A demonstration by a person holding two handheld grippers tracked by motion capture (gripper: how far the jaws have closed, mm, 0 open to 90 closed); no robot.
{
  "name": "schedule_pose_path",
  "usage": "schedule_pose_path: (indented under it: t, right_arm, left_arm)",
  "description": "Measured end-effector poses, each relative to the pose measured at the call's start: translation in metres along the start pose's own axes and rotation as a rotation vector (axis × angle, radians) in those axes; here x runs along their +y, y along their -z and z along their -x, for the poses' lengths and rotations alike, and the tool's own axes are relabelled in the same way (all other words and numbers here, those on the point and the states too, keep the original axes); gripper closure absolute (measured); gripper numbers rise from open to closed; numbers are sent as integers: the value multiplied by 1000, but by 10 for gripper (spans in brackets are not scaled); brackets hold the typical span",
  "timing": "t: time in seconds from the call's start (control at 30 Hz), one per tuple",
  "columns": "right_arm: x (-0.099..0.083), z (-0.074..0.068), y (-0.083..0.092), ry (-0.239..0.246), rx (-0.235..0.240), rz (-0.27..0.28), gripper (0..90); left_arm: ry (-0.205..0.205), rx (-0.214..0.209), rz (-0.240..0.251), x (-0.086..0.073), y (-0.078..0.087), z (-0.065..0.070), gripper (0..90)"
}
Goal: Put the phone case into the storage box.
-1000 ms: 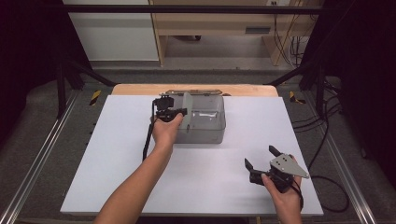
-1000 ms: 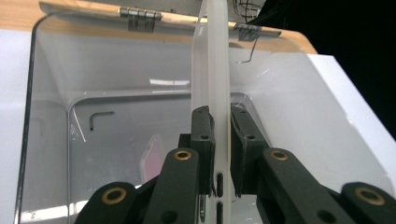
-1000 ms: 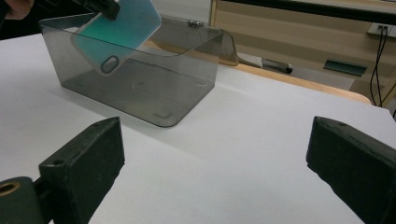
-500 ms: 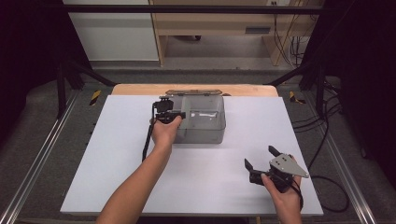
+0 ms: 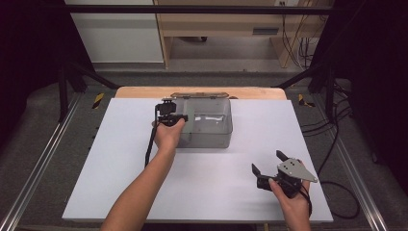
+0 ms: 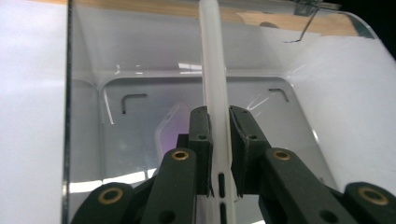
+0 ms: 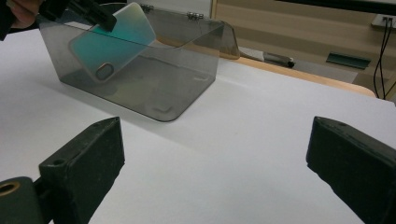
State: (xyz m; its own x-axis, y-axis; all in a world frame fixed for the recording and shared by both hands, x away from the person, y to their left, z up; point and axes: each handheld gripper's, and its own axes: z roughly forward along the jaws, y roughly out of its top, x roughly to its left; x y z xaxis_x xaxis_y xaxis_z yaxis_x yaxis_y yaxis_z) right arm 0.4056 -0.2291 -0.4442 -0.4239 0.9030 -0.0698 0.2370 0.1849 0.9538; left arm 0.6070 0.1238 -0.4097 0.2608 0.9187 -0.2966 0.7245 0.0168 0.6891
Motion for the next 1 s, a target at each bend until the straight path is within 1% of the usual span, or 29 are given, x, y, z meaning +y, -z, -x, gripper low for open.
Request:
schedule_pose_path:
  t: [0.03,0.1,0.13,0.23,0.27,0.4,0.5,0.67,1.0]
  right_arm:
    - [0,0,0,2,-1,-1,46]
    - [0,0,-1,-2,-1,-5,46]
    - [-1,0,-1,-1,-1,-6,46]
    - [-1,0,-1,-6,0,-11,46]
    - [-1,0,-1,-7,0,-14,46]
    - [-2,0,-2,-10,2,-22,46]
    - [-2,0,-3,-13,5,-26,46]
    - [-3,0,-4,-17,11,-34,46]
    - [-3,-1,-5,-18,17,-41,46]
  left_arm:
    - [-6,5,-3,0,0,0,788]
    - [-28,26,-17,2,0,1,782]
    - [-29,31,-22,3,-1,1,778]
    - [-4,31,-33,4,-1,-1,776]
    - [-3,29,-37,4,-1,-3,777]
    - [20,25,-48,6,-2,-7,773]
    - [26,25,-51,6,-2,-9,770]
    - [20,33,-60,7,-2,-9,771]
    - [9,43,-63,7,0,-8,767]
